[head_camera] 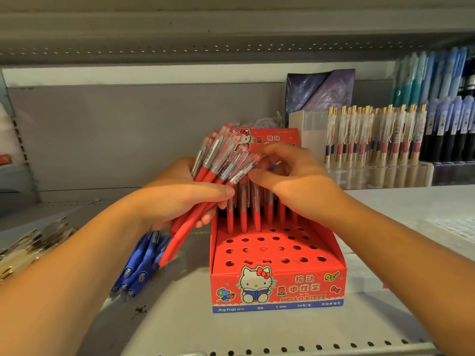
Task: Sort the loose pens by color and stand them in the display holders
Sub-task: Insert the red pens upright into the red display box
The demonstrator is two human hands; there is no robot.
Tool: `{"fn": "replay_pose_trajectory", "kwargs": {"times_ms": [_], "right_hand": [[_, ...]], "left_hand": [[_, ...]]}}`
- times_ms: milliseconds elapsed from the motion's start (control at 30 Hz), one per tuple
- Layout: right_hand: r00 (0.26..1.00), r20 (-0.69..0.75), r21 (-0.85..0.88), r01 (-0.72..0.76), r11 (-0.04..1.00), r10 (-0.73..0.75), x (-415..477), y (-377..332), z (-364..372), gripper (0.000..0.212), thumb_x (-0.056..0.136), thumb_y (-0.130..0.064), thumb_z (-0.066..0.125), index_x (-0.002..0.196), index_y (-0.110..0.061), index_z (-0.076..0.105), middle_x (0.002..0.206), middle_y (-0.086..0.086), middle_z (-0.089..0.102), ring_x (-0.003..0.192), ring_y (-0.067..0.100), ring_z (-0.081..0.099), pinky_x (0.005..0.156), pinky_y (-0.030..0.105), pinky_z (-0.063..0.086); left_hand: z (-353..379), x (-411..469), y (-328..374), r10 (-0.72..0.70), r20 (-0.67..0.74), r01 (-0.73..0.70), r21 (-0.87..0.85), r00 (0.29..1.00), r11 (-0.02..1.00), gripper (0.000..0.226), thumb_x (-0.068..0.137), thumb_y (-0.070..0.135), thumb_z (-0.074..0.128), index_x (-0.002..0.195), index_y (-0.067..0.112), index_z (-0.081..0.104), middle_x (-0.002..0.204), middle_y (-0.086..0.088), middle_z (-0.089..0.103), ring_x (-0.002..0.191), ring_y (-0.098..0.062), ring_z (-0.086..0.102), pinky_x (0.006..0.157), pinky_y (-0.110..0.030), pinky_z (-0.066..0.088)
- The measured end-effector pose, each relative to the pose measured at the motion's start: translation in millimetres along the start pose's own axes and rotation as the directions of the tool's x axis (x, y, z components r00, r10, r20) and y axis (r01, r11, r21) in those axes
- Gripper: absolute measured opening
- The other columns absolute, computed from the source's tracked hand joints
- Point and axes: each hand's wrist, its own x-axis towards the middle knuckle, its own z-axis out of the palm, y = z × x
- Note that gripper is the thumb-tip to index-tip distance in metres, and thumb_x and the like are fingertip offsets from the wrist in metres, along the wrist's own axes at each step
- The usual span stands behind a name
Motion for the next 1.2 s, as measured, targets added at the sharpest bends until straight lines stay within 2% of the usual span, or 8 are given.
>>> {"fn": "replay_pose_trajectory", "kwargs": {"times_ms": [100,233,367,500,800,1033,1133,1200], "right_hand": [[0.998,0.046,0.247,-0.062,0.967,0.052,-2,-9,0,0.021,0.085,-0.013,0.073,0.101,-0.025,0.066,0.084,-0.006,0.070,0.060,0.002,0.058,0.050,0.016,0.043],[0.988,0.121,0.405,-0.140,0.903,0.099,-3,-11,-2,0.012,0.087,-0.011,0.070,0.096,-0.017,0.066,0.077,-0.001,0.069,0.069,0.011,0.063,0.051,0.022,0.050],[0.972,0.193,0.472,-0.212,0.856,0.134,-2,-9,-5,0.009,0.087,-0.012,0.068,0.095,-0.011,0.064,0.077,-0.001,0.071,0.072,0.008,0.066,0.056,0.022,0.051],[0.971,0.217,0.619,-0.219,0.755,0.103,-1,-12,-9,0.024,0.074,-0.024,0.069,0.092,-0.012,0.059,0.084,0.003,0.072,0.077,0.012,0.070,0.055,0.021,0.049],[0.988,-0.037,0.816,-0.056,0.575,0.149,7,-14,-13,0.007,0.096,-0.008,0.055,0.090,-0.012,0.053,0.077,0.005,0.064,0.065,0.017,0.068,0.063,0.027,0.058],[0.934,-0.263,0.660,-0.010,0.751,0.244,15,-5,-22,0.008,0.095,-0.014,0.062,0.094,-0.019,0.056,0.065,-0.003,0.064,0.057,0.015,0.063,0.051,0.029,0.055],[0.948,-0.298,0.347,0.000,0.938,0.110,16,1,-20,0.014,0.092,-0.017,0.066,0.090,-0.028,0.057,0.074,0.003,0.062,0.062,0.021,0.064,0.048,0.036,0.058],[0.960,-0.280,0.120,0.045,0.992,-0.010,15,5,-15,0.022,0.090,-0.020,0.070,0.087,-0.037,0.056,0.074,-0.001,0.060,0.066,0.028,0.065,0.054,0.046,0.059]], "left_hand": [[1,0,2,0.022,0.009,-0.022,-0.040,1.000,0.999,0.014,0.068,0.024,0.077,0.069,0.014,0.068,0.064,-0.015,0.060,0.039,-0.019,0.049,0.036,-0.025,0.041],[4,-1,3,0.027,0.020,-0.026,-0.049,0.999,0.998,0.011,0.076,0.015,0.071,0.066,0.018,0.069,0.060,-0.010,0.062,0.039,-0.017,0.050,0.037,-0.023,0.042],[5,-3,4,-0.002,0.044,0.005,-0.068,0.999,0.998,0.013,0.077,0.022,0.071,0.066,0.016,0.067,0.057,-0.012,0.060,0.038,-0.019,0.050,0.038,-0.024,0.043],[1,-4,7,-0.033,0.054,0.038,-0.098,0.998,0.994,0.025,0.078,0.034,0.069,0.070,0.010,0.068,0.050,-0.014,0.055,0.036,-0.022,0.049,0.040,-0.023,0.043],[2,-3,4,-0.013,0.029,0.016,-0.116,0.999,0.993,0.017,0.078,0.026,0.067,0.066,0.014,0.068,0.059,-0.010,0.060,0.039,-0.019,0.051,0.039,-0.024,0.043],[-2,-1,3,-0.044,-0.033,0.042,-0.066,0.999,0.997,0.028,0.078,0.026,0.067,0.058,0.010,0.056,0.047,-0.015,0.044,0.035,-0.022,0.042,0.039,-0.023,0.038],[-2,0,2,-0.049,-0.031,0.047,-0.061,0.998,0.997,0.028,0.078,0.026,0.067,0.058,0.010,0.055,0.046,-0.015,0.044,0.033,-0.022,0.042,0.038,-0.023,0.038],[-2,0,2,-0.048,-0.024,0.046,-0.056,0.999,0.997,0.028,0.078,0.026,0.068,0.058,0.010,0.056,0.046,-0.015,0.044,0.034,-0.023,0.041,0.039,-0.024,0.039]]}}
